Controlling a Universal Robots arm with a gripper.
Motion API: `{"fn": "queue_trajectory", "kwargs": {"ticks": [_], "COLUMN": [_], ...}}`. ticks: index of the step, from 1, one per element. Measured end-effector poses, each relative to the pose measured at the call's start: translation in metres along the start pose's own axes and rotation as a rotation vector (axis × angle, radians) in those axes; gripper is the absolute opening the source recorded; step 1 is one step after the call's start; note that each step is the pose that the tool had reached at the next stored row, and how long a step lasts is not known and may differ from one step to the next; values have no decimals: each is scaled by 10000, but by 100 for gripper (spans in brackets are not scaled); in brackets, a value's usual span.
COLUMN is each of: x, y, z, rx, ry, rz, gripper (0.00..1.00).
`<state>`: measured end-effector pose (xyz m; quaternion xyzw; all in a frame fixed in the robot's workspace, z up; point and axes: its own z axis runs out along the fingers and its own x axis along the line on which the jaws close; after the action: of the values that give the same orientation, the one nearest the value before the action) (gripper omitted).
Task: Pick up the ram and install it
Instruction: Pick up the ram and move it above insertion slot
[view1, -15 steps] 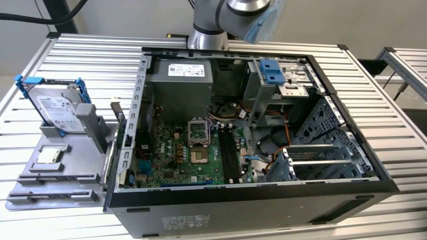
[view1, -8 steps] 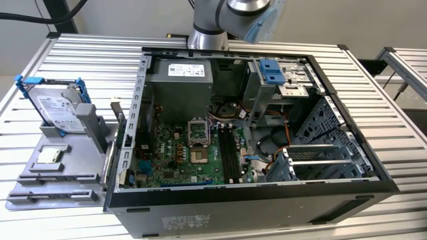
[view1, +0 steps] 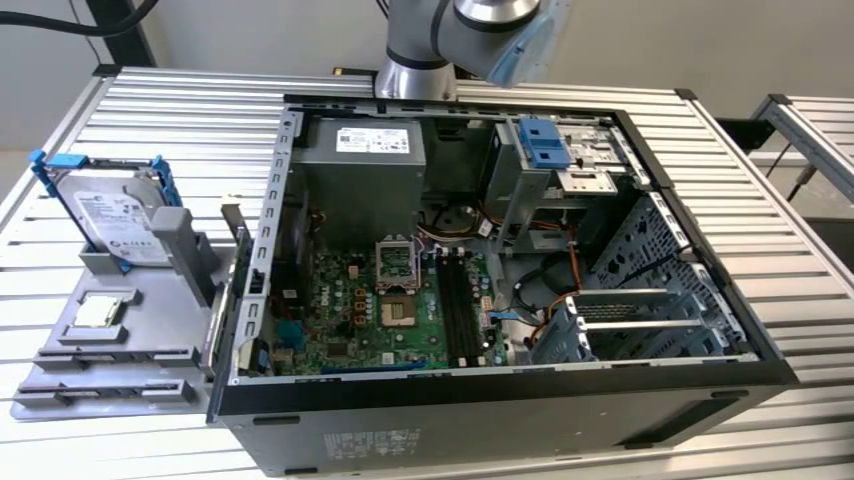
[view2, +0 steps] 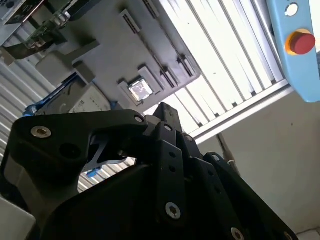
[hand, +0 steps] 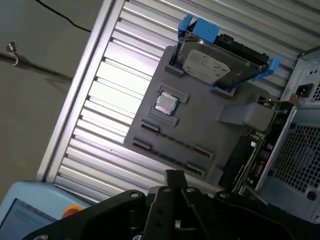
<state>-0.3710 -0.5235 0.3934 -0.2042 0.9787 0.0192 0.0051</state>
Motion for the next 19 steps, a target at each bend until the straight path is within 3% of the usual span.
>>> {"fn": "queue_trajectory", "kwargs": {"ticks": [19], "x": [-1], "y": [1], "z": [-36], "rx": [-13], "ry": [91], "rz": [-2227], "gripper": [0]}}
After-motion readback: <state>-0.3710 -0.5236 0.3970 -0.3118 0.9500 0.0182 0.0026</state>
